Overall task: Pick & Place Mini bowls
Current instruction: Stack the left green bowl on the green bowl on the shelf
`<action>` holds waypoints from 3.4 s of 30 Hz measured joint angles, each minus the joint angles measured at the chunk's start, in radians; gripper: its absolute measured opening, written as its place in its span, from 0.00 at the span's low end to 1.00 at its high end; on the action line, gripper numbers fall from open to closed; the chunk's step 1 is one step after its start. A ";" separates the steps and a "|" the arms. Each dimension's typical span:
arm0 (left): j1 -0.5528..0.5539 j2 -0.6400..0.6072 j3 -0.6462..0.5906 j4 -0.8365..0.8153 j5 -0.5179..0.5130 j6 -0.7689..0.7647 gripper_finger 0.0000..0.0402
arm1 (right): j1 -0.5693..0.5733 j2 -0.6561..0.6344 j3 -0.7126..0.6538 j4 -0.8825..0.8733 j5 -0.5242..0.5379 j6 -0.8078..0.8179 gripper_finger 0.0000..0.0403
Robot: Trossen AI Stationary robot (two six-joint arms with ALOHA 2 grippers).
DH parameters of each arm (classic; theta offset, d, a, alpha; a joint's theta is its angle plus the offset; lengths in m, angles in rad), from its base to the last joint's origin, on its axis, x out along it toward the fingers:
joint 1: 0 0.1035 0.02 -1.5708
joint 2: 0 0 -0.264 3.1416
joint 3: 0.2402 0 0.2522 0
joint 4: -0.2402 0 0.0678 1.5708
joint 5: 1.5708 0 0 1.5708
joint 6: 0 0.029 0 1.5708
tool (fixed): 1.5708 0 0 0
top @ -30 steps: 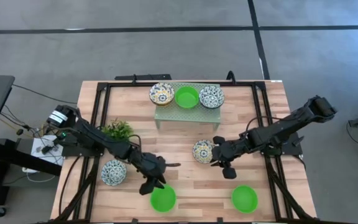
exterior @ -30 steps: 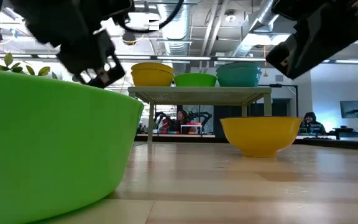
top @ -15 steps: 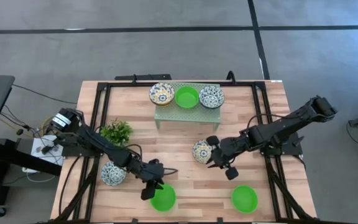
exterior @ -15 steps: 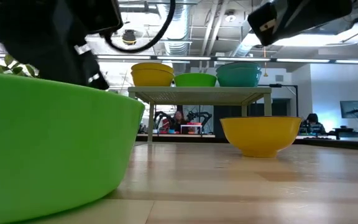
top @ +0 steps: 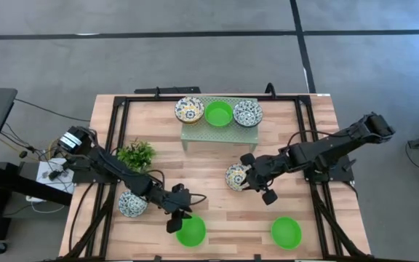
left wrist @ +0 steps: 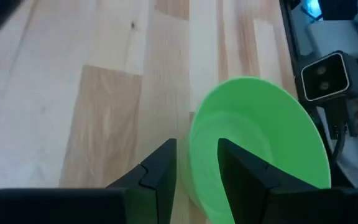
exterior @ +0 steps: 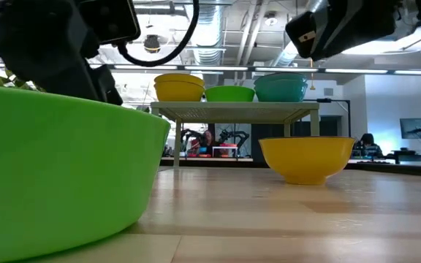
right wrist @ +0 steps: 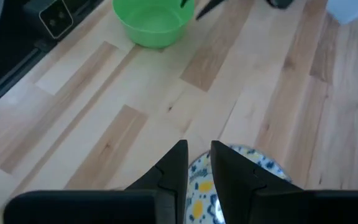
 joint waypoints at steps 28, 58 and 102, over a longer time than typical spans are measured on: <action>-0.034 0.014 -0.047 0.001 0.006 -0.066 0.03 | -0.012 0.000 0.000 -0.007 0.000 0.087 0.16; 0.711 -0.349 0.260 -0.021 -0.287 0.439 0.02 | 0.002 0.032 -0.001 0.029 0.011 0.479 0.16; 0.877 -0.080 0.463 -0.279 -0.174 0.341 0.07 | 0.039 0.140 0.000 0.045 0.000 0.535 0.16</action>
